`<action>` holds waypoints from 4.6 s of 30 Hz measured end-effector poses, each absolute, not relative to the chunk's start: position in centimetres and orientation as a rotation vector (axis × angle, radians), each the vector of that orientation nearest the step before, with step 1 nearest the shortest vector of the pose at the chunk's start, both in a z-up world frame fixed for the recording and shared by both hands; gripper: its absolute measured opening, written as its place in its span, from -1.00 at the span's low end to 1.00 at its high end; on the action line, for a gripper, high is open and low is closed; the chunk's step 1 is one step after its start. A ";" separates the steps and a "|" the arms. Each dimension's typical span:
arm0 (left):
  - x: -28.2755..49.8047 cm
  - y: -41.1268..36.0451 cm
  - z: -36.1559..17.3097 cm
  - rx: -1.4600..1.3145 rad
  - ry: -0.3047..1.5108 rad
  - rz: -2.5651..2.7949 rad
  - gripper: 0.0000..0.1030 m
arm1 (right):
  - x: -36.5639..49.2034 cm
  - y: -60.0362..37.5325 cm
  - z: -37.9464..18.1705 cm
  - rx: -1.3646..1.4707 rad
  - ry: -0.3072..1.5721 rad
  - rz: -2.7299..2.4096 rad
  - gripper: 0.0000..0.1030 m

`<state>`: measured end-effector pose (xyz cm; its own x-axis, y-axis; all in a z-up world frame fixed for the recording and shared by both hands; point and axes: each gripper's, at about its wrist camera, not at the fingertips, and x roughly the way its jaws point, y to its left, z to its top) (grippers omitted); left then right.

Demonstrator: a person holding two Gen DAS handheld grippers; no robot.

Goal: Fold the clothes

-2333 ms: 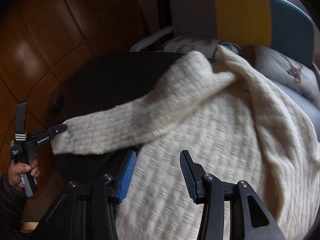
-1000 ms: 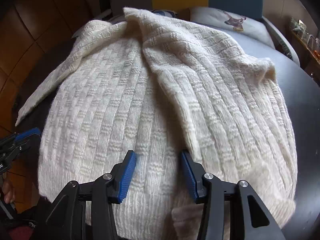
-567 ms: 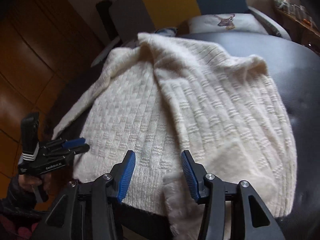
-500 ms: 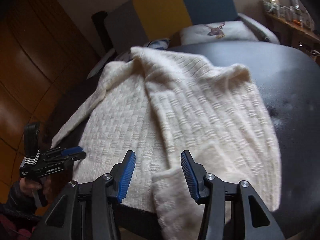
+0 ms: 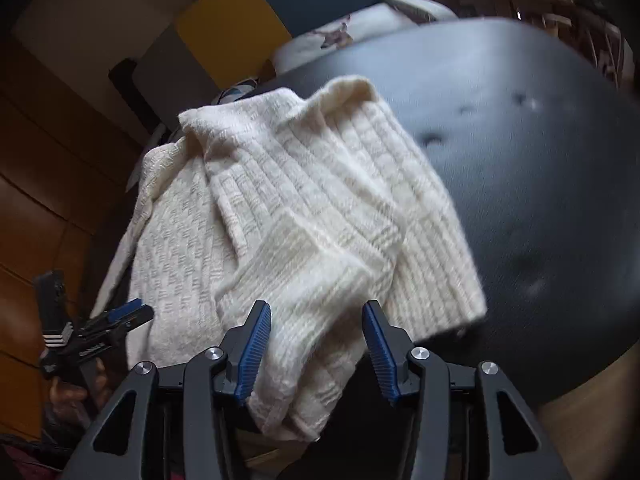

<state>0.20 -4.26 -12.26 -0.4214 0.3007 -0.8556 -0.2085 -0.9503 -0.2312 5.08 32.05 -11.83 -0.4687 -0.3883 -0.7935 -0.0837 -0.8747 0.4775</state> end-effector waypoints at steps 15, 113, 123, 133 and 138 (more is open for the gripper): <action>1.1 -0.8 -14.0 -1.440 0.070 2.455 0.90 | 6.2 29.6 -13.6 1.275 -0.765 -2.406 0.44; -4.5 2.2 -13.8 -1.335 0.279 2.327 0.17 | -8.4 20.4 -10.8 1.409 0.856 -2.442 -0.79; -6.4 -4.4 -10.9 -1.345 -0.296 2.141 -0.11 | -11.5 25.7 -6.9 1.400 0.708 -2.667 -0.79; -19.0 -5.6 -10.8 -1.408 -0.882 2.123 -0.10 | -10.7 25.7 -7.9 1.379 0.610 -2.676 -0.78; -21.2 -4.8 -14.4 -1.518 -1.105 2.012 -0.10 | -10.7 26.7 -7.6 1.358 0.558 -2.687 -0.78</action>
